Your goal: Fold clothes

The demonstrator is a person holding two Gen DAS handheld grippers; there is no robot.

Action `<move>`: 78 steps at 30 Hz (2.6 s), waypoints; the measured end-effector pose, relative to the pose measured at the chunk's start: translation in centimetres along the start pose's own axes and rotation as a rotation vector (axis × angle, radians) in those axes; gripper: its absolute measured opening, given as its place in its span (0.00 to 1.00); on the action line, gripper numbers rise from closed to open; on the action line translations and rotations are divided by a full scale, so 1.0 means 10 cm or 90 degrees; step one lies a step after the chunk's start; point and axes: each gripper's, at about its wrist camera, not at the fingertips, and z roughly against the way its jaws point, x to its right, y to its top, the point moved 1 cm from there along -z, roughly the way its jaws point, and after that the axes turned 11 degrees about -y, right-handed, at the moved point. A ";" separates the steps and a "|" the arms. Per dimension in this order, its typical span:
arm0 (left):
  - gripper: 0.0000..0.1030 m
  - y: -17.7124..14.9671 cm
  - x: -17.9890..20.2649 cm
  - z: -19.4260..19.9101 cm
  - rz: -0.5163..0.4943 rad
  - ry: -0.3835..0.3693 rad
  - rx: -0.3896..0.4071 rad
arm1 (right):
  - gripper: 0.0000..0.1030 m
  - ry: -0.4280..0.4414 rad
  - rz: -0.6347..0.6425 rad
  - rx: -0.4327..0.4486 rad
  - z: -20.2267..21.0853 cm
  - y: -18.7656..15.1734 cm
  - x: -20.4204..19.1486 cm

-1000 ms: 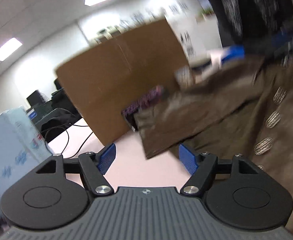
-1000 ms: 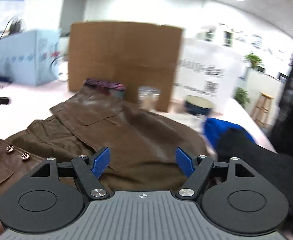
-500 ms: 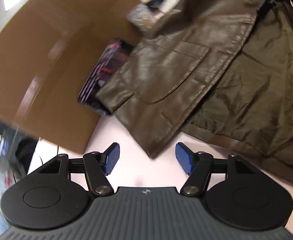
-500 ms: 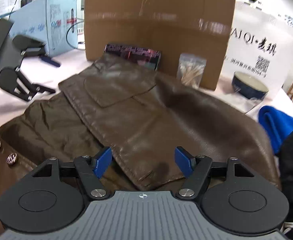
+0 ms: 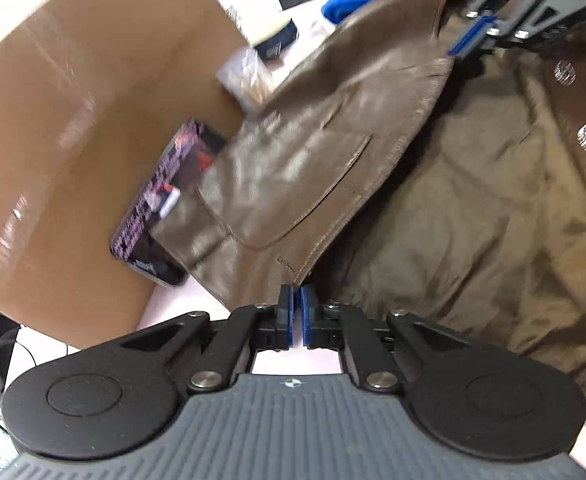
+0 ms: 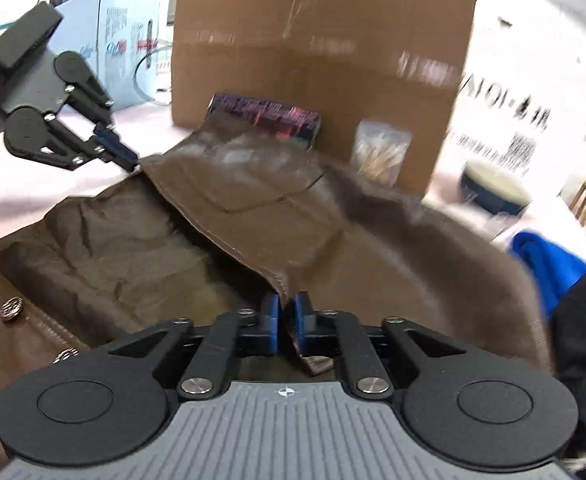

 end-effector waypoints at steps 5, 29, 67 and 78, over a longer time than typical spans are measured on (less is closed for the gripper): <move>0.02 0.09 0.38 0.45 -0.043 -0.004 0.066 | 0.03 -0.021 -0.008 0.023 0.24 -0.01 0.25; 0.59 -0.45 -0.23 0.45 0.446 0.092 0.173 | 0.57 -0.132 -0.095 0.011 0.27 -0.22 0.72; 0.53 -0.77 -0.20 0.74 0.405 0.297 0.078 | 0.51 0.050 -0.153 -0.008 -0.10 0.12 0.10; 0.59 -1.25 1.50 2.24 0.542 0.309 0.164 | 0.54 -0.013 -0.159 -0.011 0.75 -0.43 0.54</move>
